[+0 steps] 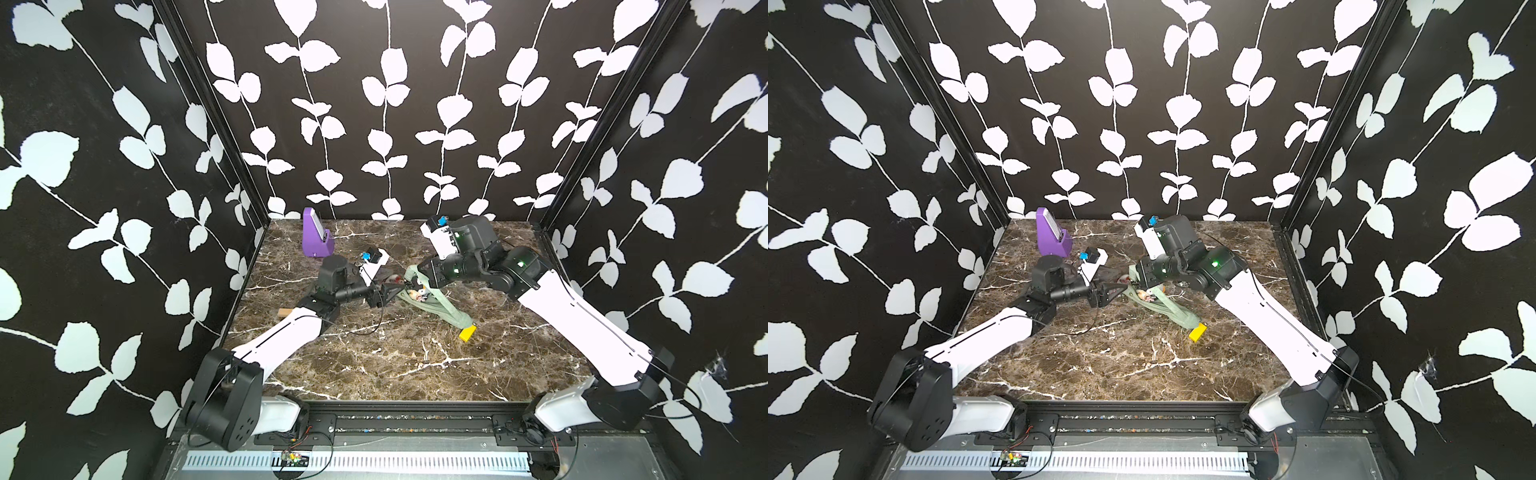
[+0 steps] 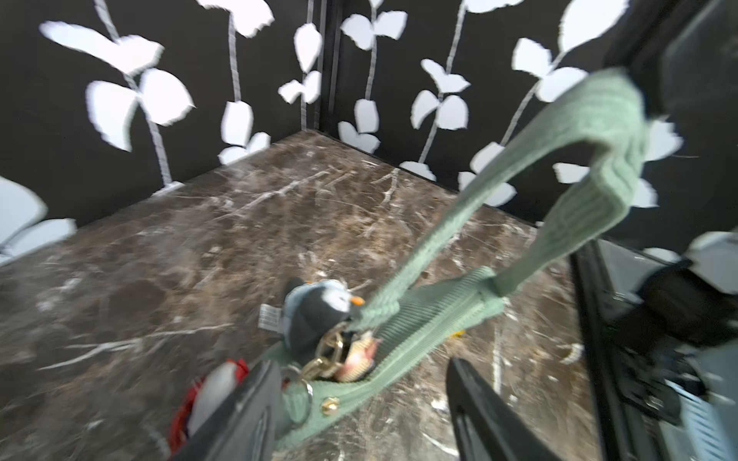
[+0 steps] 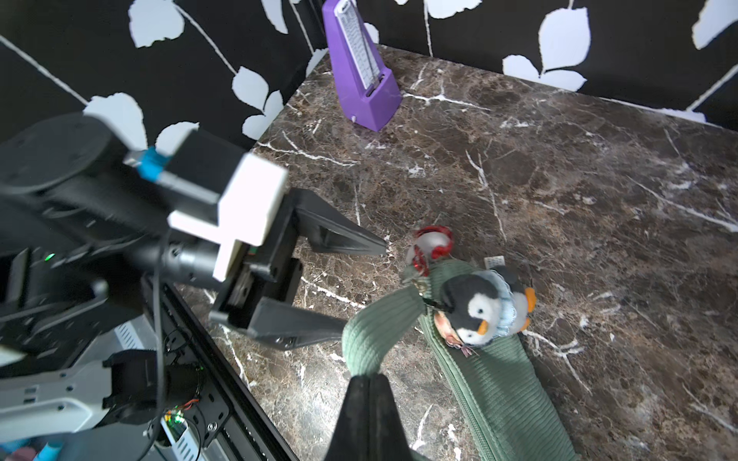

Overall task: Remove the decoration from the bag
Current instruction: Pick up the bag from the center of the board.

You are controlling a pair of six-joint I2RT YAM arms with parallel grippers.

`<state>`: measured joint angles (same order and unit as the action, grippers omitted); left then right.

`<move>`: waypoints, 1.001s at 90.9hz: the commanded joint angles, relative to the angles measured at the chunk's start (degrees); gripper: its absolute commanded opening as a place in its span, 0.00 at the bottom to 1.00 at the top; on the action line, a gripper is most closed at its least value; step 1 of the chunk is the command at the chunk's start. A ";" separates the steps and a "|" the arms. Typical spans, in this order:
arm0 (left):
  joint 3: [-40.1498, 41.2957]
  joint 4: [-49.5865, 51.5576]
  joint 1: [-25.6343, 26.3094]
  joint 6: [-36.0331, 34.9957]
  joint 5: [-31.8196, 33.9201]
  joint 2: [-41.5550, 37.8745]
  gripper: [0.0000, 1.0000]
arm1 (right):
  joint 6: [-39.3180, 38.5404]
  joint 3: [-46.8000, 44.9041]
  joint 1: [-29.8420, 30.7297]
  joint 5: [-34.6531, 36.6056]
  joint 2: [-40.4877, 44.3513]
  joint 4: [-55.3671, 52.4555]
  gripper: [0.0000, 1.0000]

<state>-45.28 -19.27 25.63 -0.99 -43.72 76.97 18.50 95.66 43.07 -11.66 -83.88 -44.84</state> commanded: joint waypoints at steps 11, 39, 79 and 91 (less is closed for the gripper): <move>-2.60 1.47 -0.39 -2.83 -5.56 -1.27 0.68 | -5.14 4.00 -1.27 -5.47 0.64 -1.13 0.00; -3.32 -0.06 -0.40 -2.43 -5.30 -1.25 0.66 | -6.81 5.45 -3.21 -9.47 0.57 -2.20 0.00; -4.30 -2.45 0.00 -0.94 -7.36 2.41 0.55 | -6.42 5.61 -3.78 -12.12 0.68 -1.60 0.00; -5.07 -2.54 0.62 -0.87 -7.32 3.49 0.48 | -5.40 4.72 -3.78 -11.91 1.21 -0.43 0.00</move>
<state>-48.66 -20.16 25.74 -2.35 -50.92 79.99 12.32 99.37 39.59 -22.76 -83.88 -48.45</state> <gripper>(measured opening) 0.504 0.046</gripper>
